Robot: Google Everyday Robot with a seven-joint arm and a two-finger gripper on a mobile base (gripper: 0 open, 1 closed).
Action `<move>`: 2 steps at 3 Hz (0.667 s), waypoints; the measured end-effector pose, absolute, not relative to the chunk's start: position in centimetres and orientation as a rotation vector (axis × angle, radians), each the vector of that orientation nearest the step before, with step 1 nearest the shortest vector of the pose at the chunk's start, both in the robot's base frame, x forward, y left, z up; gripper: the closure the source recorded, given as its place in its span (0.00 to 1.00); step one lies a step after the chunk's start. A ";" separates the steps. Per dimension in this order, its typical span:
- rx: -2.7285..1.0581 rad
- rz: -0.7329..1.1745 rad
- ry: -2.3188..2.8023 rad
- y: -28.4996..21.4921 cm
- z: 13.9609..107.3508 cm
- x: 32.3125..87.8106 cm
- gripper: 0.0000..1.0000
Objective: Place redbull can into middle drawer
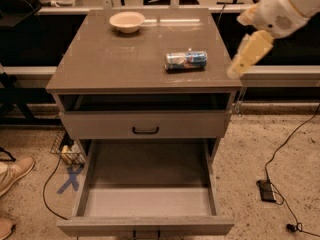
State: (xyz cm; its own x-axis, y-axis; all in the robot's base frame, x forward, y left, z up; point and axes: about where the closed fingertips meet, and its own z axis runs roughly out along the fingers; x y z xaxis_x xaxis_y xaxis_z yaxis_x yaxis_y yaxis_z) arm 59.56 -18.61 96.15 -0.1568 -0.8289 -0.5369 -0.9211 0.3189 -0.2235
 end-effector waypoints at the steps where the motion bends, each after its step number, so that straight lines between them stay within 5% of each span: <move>1: -1.521 0.253 1.995 -16.4 94.9 65.7 0.00; 2: -1.514 0.252 2.027 -14.3 92.9 70.4 0.00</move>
Offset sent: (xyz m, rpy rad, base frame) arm 0.1731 0.0626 -0.0446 0.0106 0.0441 -0.0354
